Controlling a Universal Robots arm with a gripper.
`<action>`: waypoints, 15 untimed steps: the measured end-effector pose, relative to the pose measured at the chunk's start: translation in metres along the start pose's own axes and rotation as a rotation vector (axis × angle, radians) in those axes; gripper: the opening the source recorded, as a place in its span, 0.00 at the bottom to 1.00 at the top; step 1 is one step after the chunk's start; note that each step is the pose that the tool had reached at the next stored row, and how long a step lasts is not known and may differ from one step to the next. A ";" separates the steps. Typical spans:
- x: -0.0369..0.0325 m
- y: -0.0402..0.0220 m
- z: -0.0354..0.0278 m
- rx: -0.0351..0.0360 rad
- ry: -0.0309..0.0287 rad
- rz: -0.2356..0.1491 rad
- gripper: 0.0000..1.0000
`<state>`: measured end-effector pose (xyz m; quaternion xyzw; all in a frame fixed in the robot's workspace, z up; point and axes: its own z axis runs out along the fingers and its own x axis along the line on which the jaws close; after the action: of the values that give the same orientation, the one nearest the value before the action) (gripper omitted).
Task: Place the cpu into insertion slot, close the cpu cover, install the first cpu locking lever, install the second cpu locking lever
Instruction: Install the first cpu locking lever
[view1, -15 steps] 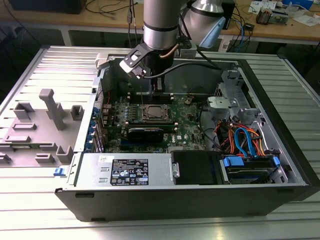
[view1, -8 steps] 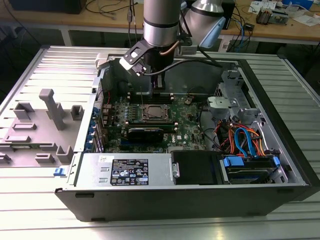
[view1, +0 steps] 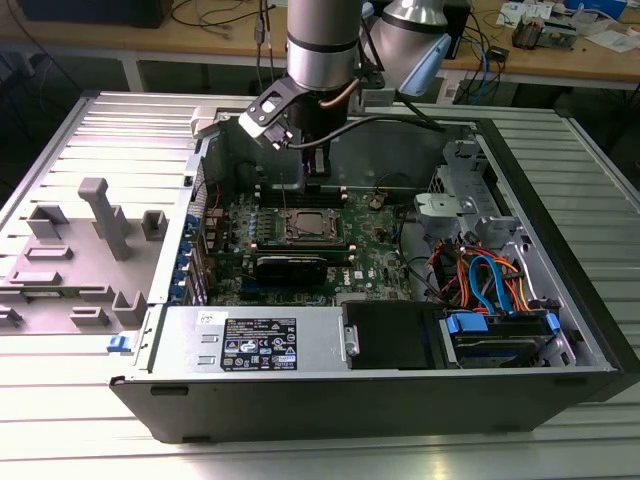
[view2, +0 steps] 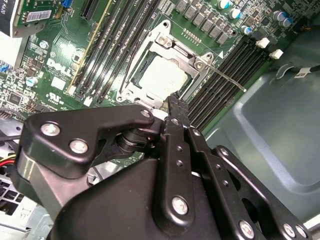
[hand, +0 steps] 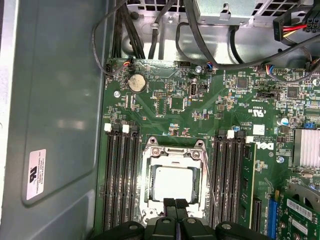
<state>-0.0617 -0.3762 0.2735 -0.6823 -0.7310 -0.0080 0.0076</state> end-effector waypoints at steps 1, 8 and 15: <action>0.0000 0.0000 0.0000 0.0001 0.0000 -0.003 0.11; 0.0000 0.0000 -0.0001 0.0036 0.0001 -0.160 0.11; 0.0000 0.0000 0.0000 0.0073 0.0004 -0.333 0.11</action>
<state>-0.0618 -0.3762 0.2735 -0.5515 -0.8341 -0.0066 0.0088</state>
